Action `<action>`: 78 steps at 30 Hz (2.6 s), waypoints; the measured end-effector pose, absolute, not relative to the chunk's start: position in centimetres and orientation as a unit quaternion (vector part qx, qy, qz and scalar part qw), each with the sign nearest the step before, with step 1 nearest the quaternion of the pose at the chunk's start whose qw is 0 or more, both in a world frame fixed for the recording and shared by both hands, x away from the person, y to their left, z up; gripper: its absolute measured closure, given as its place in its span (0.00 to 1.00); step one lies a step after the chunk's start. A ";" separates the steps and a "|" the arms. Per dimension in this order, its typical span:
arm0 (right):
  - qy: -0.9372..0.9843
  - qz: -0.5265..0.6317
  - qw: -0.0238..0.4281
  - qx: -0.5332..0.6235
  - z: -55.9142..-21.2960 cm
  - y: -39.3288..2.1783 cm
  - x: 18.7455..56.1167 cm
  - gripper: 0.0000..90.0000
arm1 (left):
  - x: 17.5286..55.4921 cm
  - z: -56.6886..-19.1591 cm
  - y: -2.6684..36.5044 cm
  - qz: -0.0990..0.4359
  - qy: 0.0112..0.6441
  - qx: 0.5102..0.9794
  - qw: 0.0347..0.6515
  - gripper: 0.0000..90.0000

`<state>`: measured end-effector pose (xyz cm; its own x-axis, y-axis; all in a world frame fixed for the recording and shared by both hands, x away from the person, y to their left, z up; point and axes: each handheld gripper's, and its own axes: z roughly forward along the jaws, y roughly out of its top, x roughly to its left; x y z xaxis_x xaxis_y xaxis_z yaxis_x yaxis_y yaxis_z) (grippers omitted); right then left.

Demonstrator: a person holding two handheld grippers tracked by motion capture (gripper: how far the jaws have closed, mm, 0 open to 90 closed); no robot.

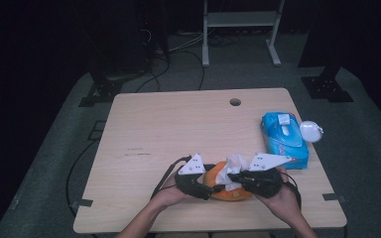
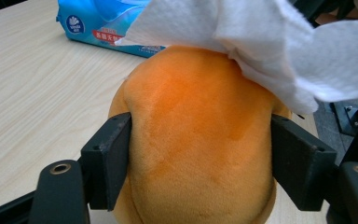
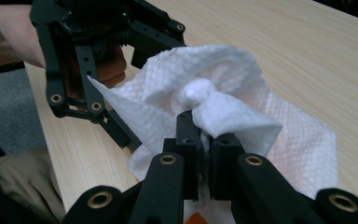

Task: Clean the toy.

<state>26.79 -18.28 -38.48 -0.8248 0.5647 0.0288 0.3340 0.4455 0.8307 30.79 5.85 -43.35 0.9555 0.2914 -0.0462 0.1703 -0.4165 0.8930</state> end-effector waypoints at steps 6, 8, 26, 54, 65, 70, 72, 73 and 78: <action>0.837 0.440 0.126 0.299 -39.1 -19.7 27.7 0.93 | 31.6 -43.9 6.5 0.042 0.176 0.827 0.532 0.12; 0.837 0.439 0.119 0.304 -39.4 -19.9 28.0 0.93 | 31.8 -44.0 6.7 0.025 0.184 0.828 0.530 0.12; 0.841 0.448 0.114 0.283 -38.7 -19.3 27.3 0.93 | 31.3 -43.5 6.1 0.030 0.180 0.824 0.537 0.13; 0.837 0.438 0.106 0.311 -38.4 -21.5 27.8 0.93 | 30.8 -44.1 5.2 0.005 0.182 0.830 0.528 0.26; 0.852 0.441 0.102 0.262 -37.8 -18.4 26.3 0.93 | 29.8 -43.4 4.8 0.043 0.140 0.840 0.522 0.38; 0.840 0.444 0.111 0.293 -37.7 -20.4 27.2 0.93 | 30.2 -43.5 5.0 0.031 0.151 0.840 0.521 0.32; 0.836 0.442 0.110 0.308 -38.0 -21.5 27.6 0.93 | 30.6 -43.6 5.3 0.013 0.167 0.835 0.524 0.27; 0.836 0.442 0.110 0.308 -38.0 -21.5 27.6 0.93 | 30.6 -43.6 5.3 0.013 0.167 0.835 0.524 0.23; 0.842 0.438 0.085 0.303 -38.5 -21.5 27.8 0.93 | 31.1 -44.4 5.0 -0.016 0.197 0.829 0.523 0.13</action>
<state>27.83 -21.52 -38.47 -0.8021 0.5847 0.1215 0.4347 0.4322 0.7901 31.11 4.95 -44.35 0.9221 0.3090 -0.2329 0.3432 -0.3753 0.8610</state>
